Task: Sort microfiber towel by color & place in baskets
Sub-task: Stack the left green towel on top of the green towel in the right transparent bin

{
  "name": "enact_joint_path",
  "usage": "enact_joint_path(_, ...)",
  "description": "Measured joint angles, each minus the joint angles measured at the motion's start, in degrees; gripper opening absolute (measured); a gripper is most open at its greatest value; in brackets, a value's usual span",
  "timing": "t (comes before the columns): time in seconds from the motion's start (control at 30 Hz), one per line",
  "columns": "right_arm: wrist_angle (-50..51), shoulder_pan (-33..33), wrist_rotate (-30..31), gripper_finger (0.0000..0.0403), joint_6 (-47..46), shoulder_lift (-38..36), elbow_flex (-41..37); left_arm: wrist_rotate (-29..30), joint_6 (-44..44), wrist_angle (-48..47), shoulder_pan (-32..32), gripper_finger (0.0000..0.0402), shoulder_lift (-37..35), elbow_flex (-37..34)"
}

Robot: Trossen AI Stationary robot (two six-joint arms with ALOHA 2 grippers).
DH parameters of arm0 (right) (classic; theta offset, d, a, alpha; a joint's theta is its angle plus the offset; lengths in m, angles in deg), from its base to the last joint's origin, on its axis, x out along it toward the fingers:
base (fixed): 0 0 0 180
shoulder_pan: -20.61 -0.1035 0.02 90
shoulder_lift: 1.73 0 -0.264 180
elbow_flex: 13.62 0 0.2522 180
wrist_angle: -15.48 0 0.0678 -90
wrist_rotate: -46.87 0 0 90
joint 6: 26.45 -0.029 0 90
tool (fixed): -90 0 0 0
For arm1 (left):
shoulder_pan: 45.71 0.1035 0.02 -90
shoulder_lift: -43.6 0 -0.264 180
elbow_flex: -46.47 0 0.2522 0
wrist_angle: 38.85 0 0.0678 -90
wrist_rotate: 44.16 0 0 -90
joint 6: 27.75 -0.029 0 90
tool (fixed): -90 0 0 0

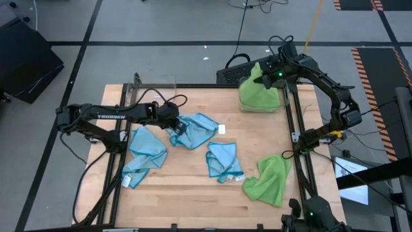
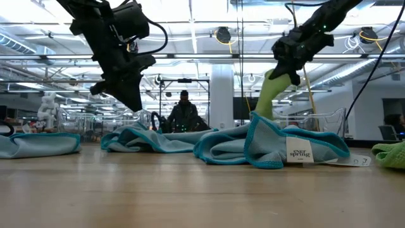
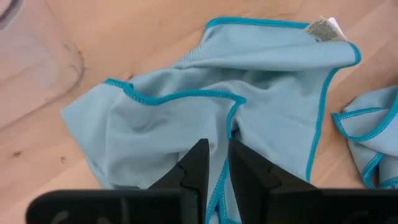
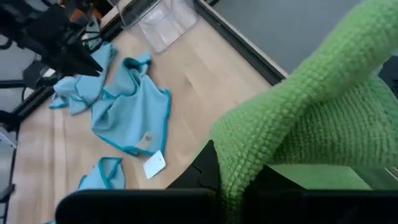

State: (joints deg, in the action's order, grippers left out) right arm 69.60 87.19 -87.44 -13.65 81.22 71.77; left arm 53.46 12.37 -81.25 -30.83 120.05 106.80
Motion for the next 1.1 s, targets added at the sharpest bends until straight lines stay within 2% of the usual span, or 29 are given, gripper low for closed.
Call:
enact_joint_path(0.27, 2.3, 0.5, 1.8, 0.0004, 0.3, 2.7, -1.9, 0.0, -0.3, 0.3, 0.0, 0.006, 0.0, 0.0)
enact_joint_path(0.83, 12.2, 0.6, 23.4, 0.0004, 1.5, 2.9, -3.1, 0.0, -0.9, 0.3, 0.0, 0.006, 0.0, 0.0)
enact_joint_path(1.0, 13.1, 0.6, 27.7, 0.0006, 1.5, 2.9, -3.1, 0.0, -0.9, 0.4, 0.0, 0.006, 0.0, 0.0)
enact_joint_path(1.1, 13.5, 0.6, 30.5, 0.0021, 1.4, 2.9, -3.1, 0.0, -0.8, 0.7, 0.0, 0.006, 0.0, 0.0)
